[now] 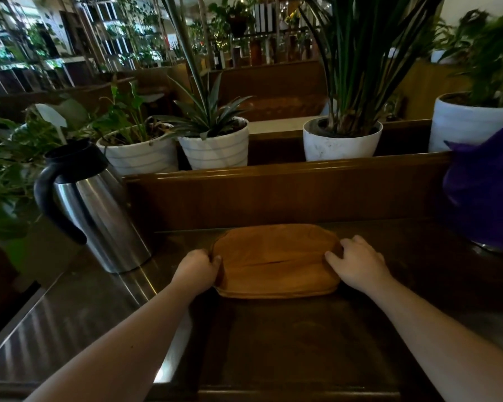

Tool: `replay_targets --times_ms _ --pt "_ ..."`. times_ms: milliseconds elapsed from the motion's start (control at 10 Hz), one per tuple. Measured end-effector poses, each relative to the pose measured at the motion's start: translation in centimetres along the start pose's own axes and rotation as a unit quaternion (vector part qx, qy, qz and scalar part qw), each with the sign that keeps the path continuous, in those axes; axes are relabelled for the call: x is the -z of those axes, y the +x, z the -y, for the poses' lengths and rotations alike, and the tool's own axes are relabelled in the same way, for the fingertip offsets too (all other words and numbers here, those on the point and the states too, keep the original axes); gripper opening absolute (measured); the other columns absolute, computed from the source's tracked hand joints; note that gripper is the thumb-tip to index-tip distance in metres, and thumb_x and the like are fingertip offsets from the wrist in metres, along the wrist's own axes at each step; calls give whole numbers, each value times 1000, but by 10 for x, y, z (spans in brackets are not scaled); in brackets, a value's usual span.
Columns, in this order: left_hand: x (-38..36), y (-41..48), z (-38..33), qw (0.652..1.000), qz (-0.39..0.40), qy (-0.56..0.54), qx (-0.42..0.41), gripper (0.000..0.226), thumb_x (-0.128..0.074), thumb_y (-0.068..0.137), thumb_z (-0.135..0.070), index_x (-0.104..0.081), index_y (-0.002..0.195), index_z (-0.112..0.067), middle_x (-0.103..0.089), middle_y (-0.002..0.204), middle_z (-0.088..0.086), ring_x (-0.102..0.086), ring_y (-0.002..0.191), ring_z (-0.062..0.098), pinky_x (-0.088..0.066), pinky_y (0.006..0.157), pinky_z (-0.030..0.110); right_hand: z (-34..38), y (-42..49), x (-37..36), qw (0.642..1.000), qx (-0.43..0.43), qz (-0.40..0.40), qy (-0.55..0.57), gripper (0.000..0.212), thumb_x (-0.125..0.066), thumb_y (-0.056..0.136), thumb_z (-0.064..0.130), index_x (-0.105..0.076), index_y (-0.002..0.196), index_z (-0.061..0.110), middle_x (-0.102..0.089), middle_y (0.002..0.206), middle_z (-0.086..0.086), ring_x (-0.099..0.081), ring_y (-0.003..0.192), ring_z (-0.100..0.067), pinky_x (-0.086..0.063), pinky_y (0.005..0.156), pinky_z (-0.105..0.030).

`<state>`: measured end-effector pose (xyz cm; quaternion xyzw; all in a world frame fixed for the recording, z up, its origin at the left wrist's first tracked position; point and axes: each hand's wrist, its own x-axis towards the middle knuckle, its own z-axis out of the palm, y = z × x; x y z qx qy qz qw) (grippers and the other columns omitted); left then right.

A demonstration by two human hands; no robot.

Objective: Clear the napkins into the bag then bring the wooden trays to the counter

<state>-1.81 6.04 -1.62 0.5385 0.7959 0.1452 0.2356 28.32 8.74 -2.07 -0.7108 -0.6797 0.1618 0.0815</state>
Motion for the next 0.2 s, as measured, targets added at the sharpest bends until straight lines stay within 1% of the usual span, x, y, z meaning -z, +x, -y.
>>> replay_targets --times_ms 100,200 --pt "2 -6 -2 998 -8 61 2 34 -45 91 -45 -58 103 -15 -63 92 5 -64 78 17 -57 75 36 0 -2 7 998 34 9 -42 62 -38 91 58 -43 137 16 -41 142 -10 -41 129 -29 -35 105 -49" --pt "5 -16 -10 979 -80 176 -58 50 -44 89 -51 -48 127 -19 -54 125 8 -56 111 24 -49 94 43 4 -2 24 989 123 -45 -74 75 -42 89 60 -20 150 23 -24 156 -5 -23 143 -28 -24 113 -49"
